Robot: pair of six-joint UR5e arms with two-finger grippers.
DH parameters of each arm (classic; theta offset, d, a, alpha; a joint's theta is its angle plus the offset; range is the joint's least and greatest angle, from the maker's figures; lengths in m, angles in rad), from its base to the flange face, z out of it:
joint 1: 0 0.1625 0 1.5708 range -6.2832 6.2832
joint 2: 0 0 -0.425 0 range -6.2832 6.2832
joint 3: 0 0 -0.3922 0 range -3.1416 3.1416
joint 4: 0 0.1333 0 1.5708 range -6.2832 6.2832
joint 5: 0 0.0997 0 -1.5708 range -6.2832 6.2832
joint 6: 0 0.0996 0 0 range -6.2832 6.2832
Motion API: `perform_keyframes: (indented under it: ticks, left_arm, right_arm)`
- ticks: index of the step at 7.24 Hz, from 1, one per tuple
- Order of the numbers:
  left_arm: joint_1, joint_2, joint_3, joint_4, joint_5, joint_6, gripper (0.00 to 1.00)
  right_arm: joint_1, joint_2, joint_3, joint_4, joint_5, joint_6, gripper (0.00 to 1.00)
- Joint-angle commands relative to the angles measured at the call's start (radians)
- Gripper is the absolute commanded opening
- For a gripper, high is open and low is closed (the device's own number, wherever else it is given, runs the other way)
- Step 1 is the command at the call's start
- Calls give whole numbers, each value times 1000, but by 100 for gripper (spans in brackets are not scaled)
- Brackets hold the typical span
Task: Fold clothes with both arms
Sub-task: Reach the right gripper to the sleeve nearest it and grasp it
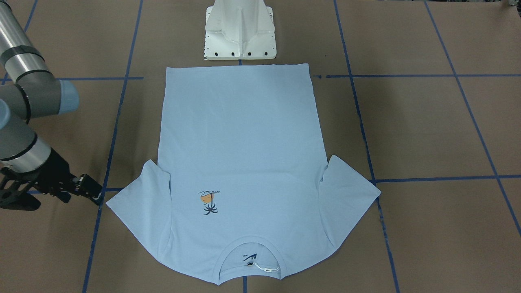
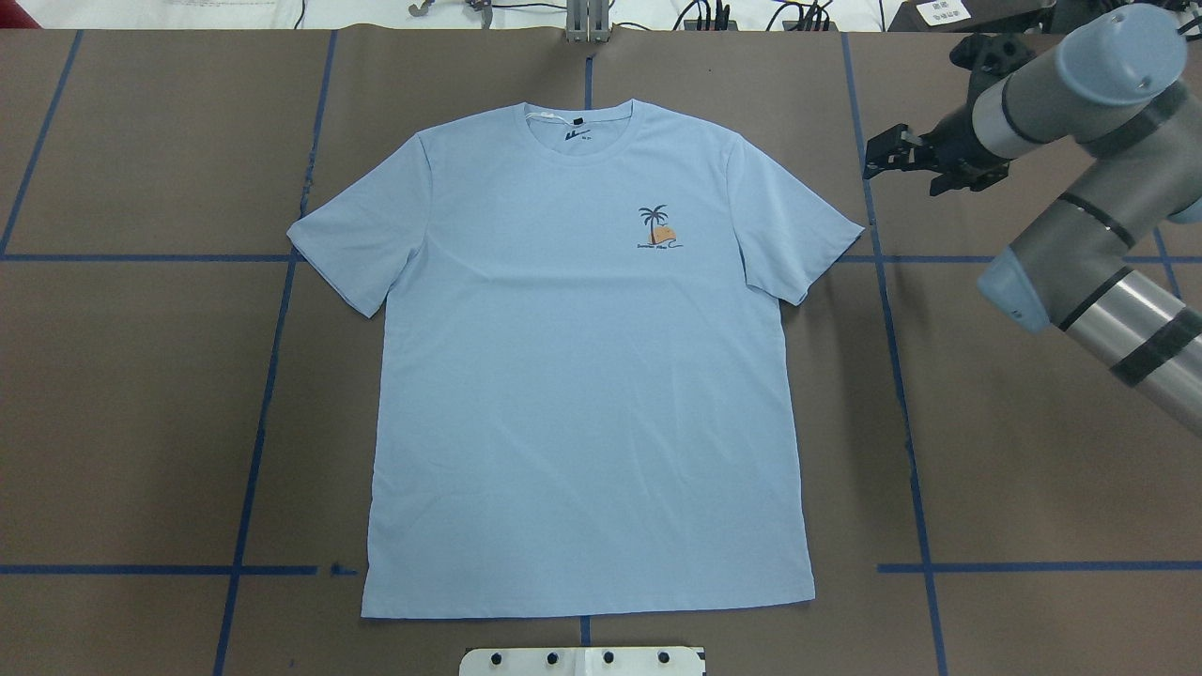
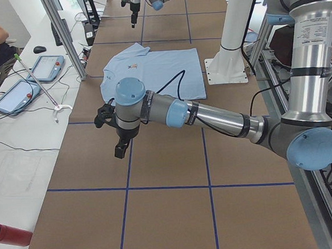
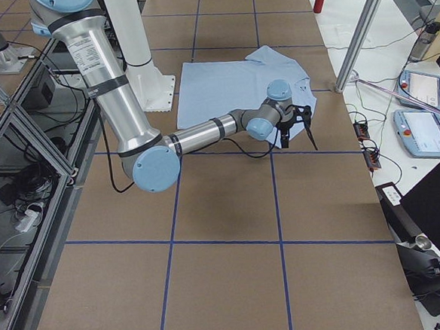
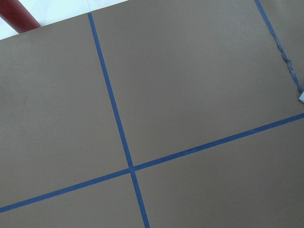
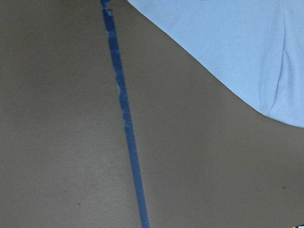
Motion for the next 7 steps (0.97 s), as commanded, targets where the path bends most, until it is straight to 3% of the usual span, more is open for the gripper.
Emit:
perform_keyframes:
  ticks: [1, 3, 7]
  left_arm:
    - [7, 0, 6, -1, -2, -2, 100]
    - [17, -2, 5, -1, -2, -3, 100]
    - [20, -2, 8, -1, -2, -3, 100]
  right_arm:
    - [-56, 22, -52, 34, -57, 66, 93]
    - [-60, 58, -130, 35, -58, 66, 92]
    - [-68, 48, -127, 37, -52, 70, 82]
